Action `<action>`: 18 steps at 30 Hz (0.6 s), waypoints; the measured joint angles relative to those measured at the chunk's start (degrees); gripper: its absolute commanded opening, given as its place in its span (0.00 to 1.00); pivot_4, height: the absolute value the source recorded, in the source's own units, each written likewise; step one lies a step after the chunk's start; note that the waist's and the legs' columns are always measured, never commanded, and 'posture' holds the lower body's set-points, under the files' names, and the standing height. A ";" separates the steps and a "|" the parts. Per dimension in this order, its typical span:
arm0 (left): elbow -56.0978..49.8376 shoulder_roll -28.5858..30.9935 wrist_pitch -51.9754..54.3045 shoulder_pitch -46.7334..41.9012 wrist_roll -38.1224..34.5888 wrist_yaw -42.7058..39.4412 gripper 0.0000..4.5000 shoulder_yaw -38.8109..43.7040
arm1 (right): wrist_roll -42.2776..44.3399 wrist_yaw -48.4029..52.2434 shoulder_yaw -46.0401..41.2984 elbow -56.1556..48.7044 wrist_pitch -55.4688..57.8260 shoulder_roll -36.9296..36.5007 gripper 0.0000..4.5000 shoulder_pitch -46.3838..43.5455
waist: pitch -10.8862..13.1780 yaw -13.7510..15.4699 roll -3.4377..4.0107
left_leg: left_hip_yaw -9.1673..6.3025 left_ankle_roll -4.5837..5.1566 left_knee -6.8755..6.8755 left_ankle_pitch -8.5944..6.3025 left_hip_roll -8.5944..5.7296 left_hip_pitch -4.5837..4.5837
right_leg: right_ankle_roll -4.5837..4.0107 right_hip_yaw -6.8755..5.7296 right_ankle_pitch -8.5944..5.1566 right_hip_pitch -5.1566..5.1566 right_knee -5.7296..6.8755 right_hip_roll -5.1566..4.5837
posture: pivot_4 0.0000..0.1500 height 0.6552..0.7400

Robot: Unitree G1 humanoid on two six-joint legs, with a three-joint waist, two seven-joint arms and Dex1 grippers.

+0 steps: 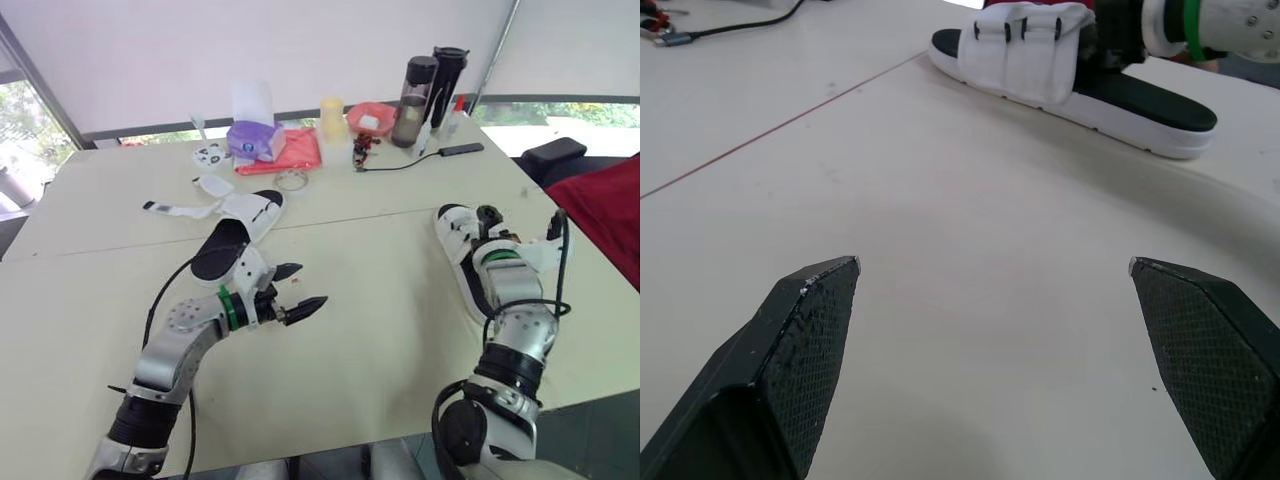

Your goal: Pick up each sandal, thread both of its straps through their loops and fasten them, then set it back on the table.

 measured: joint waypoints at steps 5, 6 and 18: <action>0.02 -0.68 0.31 -0.65 -0.20 3.27 1.00 2.16 | 8.39 -0.66 1.74 -6.56 5.67 0.22 0.98 5.54 | 0.00 -0.04 0.00 | -0.02 0.00 0.00 0.00 0.02 0.01 | 0.00 0.00 0.00 0.00 0.01 0.01 | 1.00 1.00; -0.03 -0.86 0.51 -0.80 -0.48 3.85 1.00 2.70 | 9.80 -0.80 2.14 -7.99 6.31 0.21 0.98 6.53 | 0.00 -0.01 0.00 | -0.02 0.00 0.00 0.00 0.01 0.01 | 0.00 0.00 0.00 0.01 0.00 0.00 | 1.00 1.00; -1.73 2.75 3.90 -1.78 -1.86 8.87 1.00 8.71 | 41.92 9.74 15.80 -31.34 19.16 -12.90 0.98 36.65 | 0.02 0.02 -0.05 | -0.06 0.01 0.00 -0.01 0.07 0.30 | -0.24 -0.07 -0.19 0.43 -0.26 0.02 | 1.00 1.00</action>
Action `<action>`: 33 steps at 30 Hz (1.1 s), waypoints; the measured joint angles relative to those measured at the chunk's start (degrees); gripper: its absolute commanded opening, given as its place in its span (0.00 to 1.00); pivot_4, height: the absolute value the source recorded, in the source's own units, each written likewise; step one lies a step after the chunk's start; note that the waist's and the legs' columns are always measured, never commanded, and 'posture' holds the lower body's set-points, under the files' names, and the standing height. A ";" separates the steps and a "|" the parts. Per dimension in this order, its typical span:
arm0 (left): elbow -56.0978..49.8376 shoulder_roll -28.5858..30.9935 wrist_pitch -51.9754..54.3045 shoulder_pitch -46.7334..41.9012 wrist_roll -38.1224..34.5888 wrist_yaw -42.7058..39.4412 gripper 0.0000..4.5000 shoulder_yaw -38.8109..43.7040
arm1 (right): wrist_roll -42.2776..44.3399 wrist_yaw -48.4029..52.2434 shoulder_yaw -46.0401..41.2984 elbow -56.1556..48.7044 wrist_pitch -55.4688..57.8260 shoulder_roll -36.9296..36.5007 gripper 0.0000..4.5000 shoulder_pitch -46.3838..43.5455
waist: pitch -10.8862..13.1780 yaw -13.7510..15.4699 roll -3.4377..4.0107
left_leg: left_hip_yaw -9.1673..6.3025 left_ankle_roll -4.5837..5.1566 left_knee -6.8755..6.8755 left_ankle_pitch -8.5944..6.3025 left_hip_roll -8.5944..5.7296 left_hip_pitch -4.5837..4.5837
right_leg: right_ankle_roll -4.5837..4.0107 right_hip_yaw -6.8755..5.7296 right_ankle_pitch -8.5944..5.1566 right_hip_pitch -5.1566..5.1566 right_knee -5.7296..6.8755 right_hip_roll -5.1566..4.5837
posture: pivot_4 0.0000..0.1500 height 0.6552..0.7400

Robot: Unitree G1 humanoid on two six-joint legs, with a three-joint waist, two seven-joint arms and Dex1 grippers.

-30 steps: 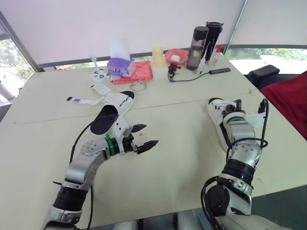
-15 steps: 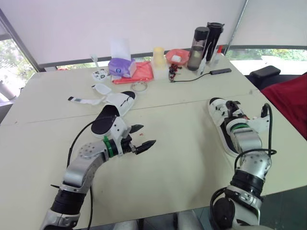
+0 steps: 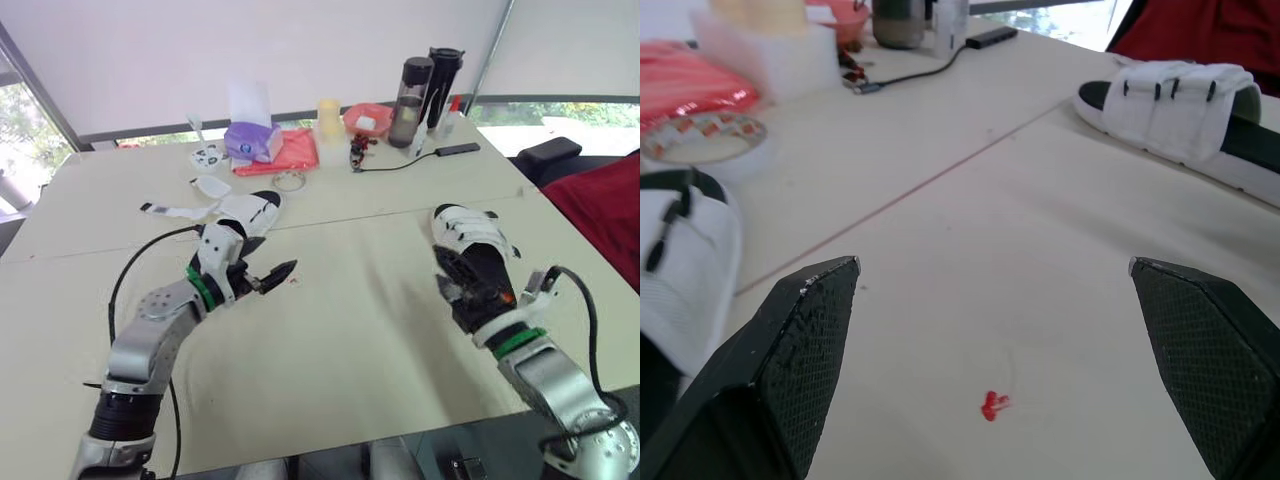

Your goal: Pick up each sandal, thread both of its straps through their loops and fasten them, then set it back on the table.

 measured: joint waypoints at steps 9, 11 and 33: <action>7.20 9.48 -13.14 -2.59 12.68 0.74 1.00 -0.48 | -16.41 20.24 15.64 -5.16 4.61 -13.96 0.98 -4.85 | 0.03 1.24 -0.10 | 0.08 0.00 -0.04 -0.04 0.05 0.18 | -0.22 -0.10 0.02 0.45 -0.72 -0.02 | 1.00 1.00; 9.81 10.58 -19.50 -4.35 17.44 1.40 1.00 -2.11 | -23.12 23.11 18.13 -5.09 2.53 -14.36 0.98 -10.68 | 0.05 1.86 -0.16 | 0.06 0.00 -0.05 -0.04 0.04 0.13 | -0.20 -0.12 0.04 0.42 -0.74 -0.03 | 1.00 1.00; 52.47 13.32 -58.95 -25.56 62.28 32.11 1.00 -21.91 | -73.66 37.53 30.38 7.51 -21.83 -14.81 0.98 -23.46 | 0.06 2.76 -0.32 | 0.08 0.02 -0.02 -0.04 -0.24 -0.25 | 0.48 -0.31 0.35 0.16 -0.68 0.00 | 1.00 1.00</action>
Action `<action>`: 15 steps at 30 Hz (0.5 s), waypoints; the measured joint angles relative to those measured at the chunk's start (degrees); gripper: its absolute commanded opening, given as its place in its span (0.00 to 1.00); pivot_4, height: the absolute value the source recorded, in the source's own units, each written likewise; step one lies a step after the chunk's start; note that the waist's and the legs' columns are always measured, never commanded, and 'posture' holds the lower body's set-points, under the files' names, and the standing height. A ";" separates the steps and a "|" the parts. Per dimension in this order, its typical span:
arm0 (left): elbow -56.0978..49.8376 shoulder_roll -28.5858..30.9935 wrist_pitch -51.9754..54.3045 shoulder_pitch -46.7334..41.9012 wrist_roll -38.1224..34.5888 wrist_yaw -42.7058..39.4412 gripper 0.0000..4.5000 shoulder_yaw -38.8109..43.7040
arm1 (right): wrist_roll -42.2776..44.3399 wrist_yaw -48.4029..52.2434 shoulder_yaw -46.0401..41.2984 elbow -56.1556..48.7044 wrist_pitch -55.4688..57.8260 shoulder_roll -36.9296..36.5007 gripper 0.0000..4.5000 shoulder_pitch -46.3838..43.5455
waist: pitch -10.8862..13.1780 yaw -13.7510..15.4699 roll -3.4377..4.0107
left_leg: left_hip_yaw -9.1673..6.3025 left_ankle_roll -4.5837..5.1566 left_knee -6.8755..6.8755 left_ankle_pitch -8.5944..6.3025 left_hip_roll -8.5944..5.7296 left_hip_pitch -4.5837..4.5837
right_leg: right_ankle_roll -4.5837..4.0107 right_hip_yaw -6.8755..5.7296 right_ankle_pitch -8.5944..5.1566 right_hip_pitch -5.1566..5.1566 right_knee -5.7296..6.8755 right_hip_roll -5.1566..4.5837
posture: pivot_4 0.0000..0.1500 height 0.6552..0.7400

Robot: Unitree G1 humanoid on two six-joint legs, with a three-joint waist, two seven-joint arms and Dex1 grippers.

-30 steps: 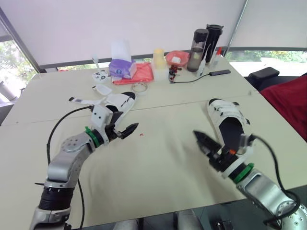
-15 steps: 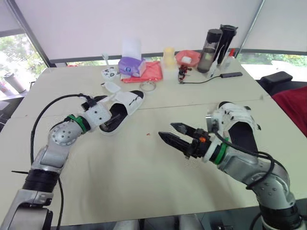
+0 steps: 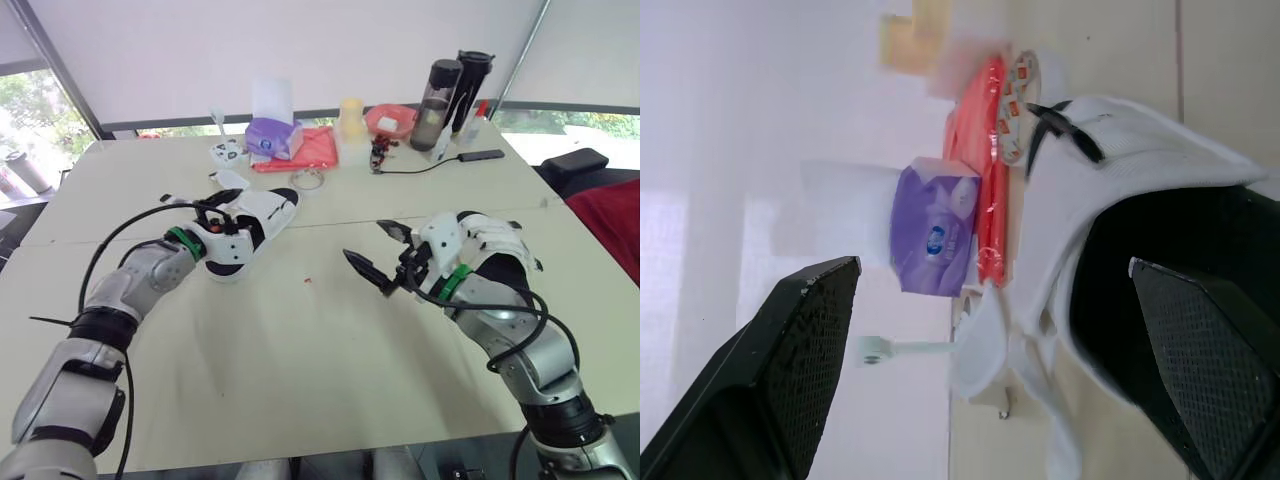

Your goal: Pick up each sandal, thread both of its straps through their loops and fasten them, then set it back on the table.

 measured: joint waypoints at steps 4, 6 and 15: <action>9.32 -3.64 -0.15 -5.12 2.15 4.49 1.00 -2.86 | -1.48 0.84 -0.30 0.18 0.00 1.37 0.98 -0.19 | 0.05 -0.06 -0.09 | -0.04 0.00 0.05 0.01 -0.01 0.01 | 0.03 -0.06 0.02 0.03 0.05 0.01 | 1.00 1.00; 12.64 -4.89 -0.28 -7.37 2.46 6.46 1.00 -3.60 | -2.26 1.27 -0.29 0.19 0.00 1.79 0.98 -0.21 | 0.04 -0.08 -0.10 | -0.03 0.00 0.12 0.01 -0.02 0.01 | 0.06 -0.06 0.03 0.06 0.05 0.01 | 1.00 1.00; 24.85 -8.65 0.28 -14.47 5.46 13.23 0.88 -8.18 | -5.02 2.59 -0.26 0.10 0.07 2.85 1.00 0.64 | 0.08 -0.23 -0.20 | -0.03 0.00 0.19 0.01 -0.04 0.00 | 0.09 -0.07 0.05 0.10 0.07 0.01 | 1.00 1.00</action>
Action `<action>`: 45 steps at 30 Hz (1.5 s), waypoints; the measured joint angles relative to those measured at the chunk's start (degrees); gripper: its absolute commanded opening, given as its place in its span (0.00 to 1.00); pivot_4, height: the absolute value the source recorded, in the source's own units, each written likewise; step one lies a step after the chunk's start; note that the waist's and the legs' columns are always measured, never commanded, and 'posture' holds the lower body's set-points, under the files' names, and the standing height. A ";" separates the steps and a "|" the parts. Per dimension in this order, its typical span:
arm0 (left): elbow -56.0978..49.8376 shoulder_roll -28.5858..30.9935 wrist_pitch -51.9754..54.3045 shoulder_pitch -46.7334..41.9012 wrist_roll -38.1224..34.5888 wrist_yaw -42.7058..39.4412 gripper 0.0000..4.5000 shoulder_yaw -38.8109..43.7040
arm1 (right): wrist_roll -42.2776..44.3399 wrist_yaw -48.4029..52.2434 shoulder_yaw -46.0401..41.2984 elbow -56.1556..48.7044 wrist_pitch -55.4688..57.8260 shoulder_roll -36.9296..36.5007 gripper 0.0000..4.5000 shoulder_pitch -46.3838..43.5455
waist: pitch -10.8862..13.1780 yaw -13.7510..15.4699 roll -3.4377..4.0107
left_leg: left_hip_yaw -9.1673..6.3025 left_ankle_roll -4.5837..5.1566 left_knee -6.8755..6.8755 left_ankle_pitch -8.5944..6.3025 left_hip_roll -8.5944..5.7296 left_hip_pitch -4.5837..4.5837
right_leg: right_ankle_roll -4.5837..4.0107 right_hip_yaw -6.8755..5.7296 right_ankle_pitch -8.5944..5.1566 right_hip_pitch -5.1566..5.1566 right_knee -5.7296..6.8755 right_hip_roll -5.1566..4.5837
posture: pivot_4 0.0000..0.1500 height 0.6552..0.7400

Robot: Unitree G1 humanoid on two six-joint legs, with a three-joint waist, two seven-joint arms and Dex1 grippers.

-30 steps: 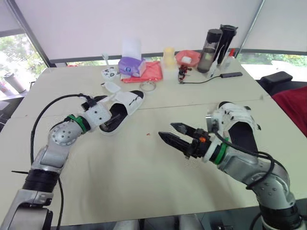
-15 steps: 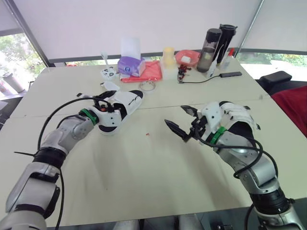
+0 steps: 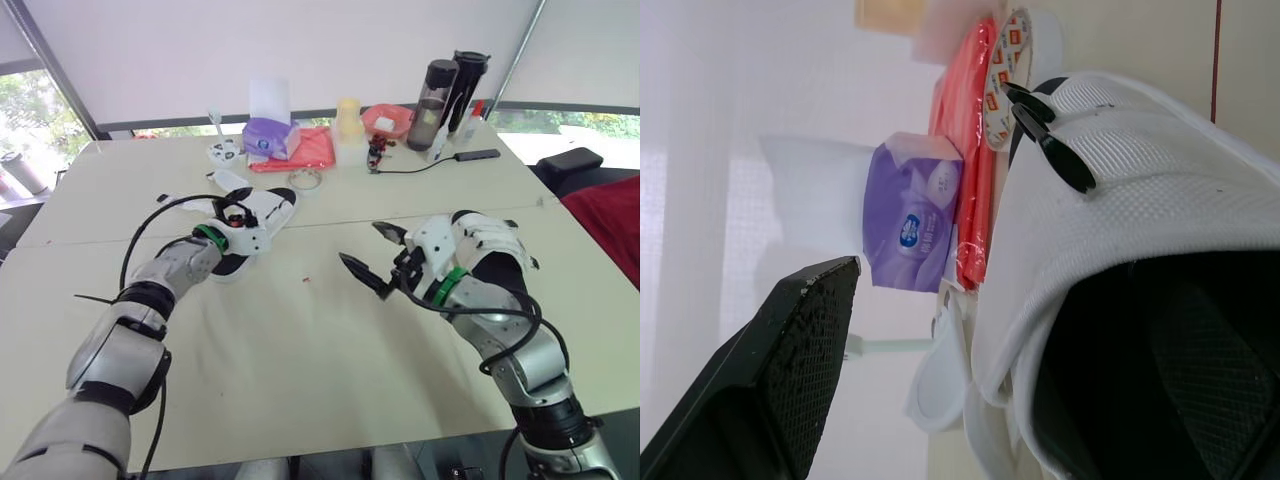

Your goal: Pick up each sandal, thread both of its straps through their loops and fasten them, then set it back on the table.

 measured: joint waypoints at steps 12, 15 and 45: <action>6.96 -2.92 3.27 -5.44 2.96 4.34 0.00 -5.06 | -2.48 -0.04 0.02 -1.47 0.04 1.61 1.00 2.22 | 0.04 0.04 -0.09 | -0.02 0.00 0.29 0.00 0.00 0.05 | 0.04 -0.03 0.01 0.13 0.14 0.03 | 1.00 1.00; 7.02 -2.76 3.02 -5.44 4.59 6.48 0.00 -7.07 | -2.98 -0.20 -0.09 -1.82 0.04 1.61 1.00 2.91 | 0.04 -0.15 -0.09 | -0.01 0.02 0.43 -0.02 0.00 0.04 | 0.11 -0.01 0.05 0.20 0.14 0.03 | 1.00 1.00; -41.46 17.80 -27.38 8.64 30.26 29.15 0.00 -19.80 | 2.64 6.58 -14.63 -4.48 1.18 -5.12 1.00 13.23 | 0.19 -0.94 -0.34 | 0.03 0.06 0.74 -0.05 0.02 -0.12 | 0.13 0.05 0.08 0.04 0.44 0.01 | 1.00 1.00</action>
